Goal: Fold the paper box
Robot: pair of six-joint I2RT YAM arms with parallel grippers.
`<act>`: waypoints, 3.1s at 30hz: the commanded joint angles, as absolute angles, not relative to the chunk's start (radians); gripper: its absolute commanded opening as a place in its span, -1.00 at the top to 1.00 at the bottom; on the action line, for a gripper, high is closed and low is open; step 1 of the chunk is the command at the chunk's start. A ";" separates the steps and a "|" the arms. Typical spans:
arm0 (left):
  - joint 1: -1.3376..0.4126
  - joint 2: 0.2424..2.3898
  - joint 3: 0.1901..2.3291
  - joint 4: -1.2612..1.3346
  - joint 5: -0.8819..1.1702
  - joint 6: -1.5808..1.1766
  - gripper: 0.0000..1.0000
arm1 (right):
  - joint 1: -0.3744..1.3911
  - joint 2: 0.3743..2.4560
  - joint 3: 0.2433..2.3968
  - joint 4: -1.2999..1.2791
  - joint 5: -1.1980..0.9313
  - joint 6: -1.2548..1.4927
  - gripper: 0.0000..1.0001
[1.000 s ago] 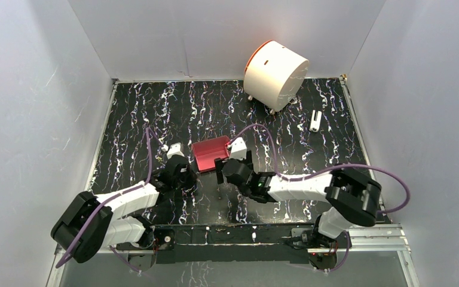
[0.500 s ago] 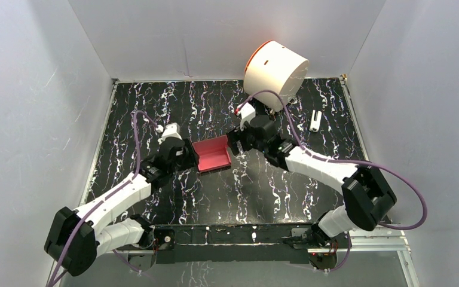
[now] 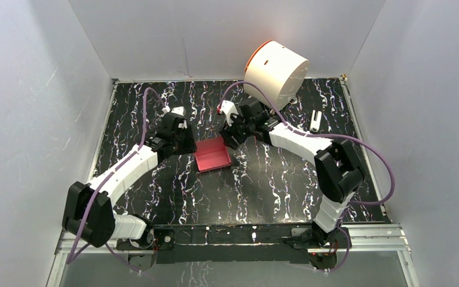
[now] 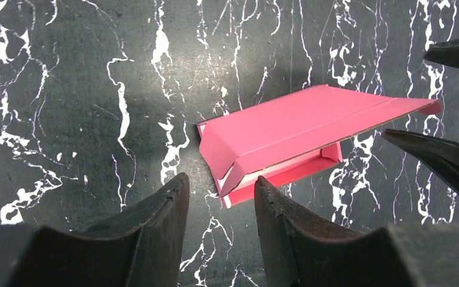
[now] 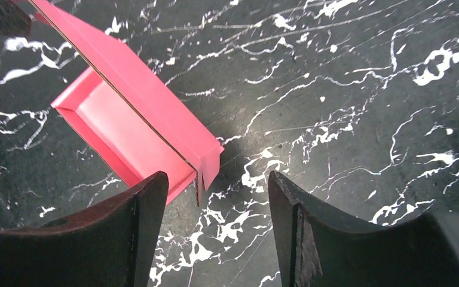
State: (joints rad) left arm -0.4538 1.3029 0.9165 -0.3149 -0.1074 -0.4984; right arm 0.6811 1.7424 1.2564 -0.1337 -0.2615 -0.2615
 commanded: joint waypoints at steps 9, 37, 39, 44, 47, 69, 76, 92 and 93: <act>-0.437 1.463 1.072 -0.433 0.047 -0.377 0.42 | 0.680 1.801 1.351 -0.194 -0.301 -0.347 0.09; -0.437 1.505 1.137 -0.469 0.049 -0.329 0.38 | 0.682 1.785 1.339 -0.205 -0.249 -0.355 0.36; -0.437 1.520 1.147 -0.474 0.056 -0.322 0.39 | 0.682 1.785 1.339 -0.206 -0.246 -0.357 0.43; -0.437 1.551 1.170 -0.480 0.070 -0.315 0.51 | 0.681 1.788 1.347 -0.212 -0.253 -0.356 0.74; -0.438 1.572 1.172 -0.465 0.087 -0.323 0.75 | 0.686 1.788 1.354 -0.219 -0.276 -0.334 0.94; -0.468 1.488 1.014 -0.205 0.044 -0.538 1.00 | 0.864 1.715 1.247 -0.065 0.220 0.207 1.00; -0.512 1.410 0.910 -0.104 -0.041 -0.601 1.00 | 0.963 1.690 1.131 0.064 0.446 0.379 1.00; -0.585 1.320 0.745 0.022 -0.077 -0.676 1.00 | 1.001 1.707 1.065 0.146 0.606 0.623 1.00; -0.588 1.318 0.739 0.024 -0.080 -0.676 1.00 | 1.002 1.711 1.064 0.146 0.610 0.623 1.00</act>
